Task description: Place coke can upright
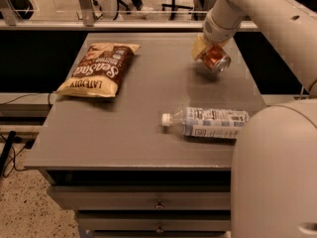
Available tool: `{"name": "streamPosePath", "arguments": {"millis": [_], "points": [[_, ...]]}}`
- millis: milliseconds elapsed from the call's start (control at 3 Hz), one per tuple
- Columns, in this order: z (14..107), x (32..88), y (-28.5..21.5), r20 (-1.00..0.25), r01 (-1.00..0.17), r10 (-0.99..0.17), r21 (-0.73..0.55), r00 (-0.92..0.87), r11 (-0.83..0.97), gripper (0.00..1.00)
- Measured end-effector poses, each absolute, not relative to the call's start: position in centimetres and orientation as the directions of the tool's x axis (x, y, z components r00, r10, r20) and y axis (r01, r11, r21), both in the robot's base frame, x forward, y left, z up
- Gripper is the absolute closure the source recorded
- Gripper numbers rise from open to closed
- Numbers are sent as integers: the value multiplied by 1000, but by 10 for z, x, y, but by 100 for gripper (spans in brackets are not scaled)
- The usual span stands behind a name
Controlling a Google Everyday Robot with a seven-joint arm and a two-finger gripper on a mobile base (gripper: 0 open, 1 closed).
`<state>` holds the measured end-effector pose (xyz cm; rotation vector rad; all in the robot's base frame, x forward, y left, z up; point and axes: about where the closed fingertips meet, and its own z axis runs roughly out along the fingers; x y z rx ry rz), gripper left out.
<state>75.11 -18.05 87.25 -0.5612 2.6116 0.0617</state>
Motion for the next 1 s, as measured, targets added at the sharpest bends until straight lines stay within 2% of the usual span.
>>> {"name": "streamPosePath", "arguments": {"millis": [333,667,1000], "points": [[904,748,-188,-595,-469,-391,-25,-702,883,96],[924,742,-211,-781,-594,-321,80,-536,800,100],[934,731,-218,-866,-723,-280,127,-415,679,100]]}}
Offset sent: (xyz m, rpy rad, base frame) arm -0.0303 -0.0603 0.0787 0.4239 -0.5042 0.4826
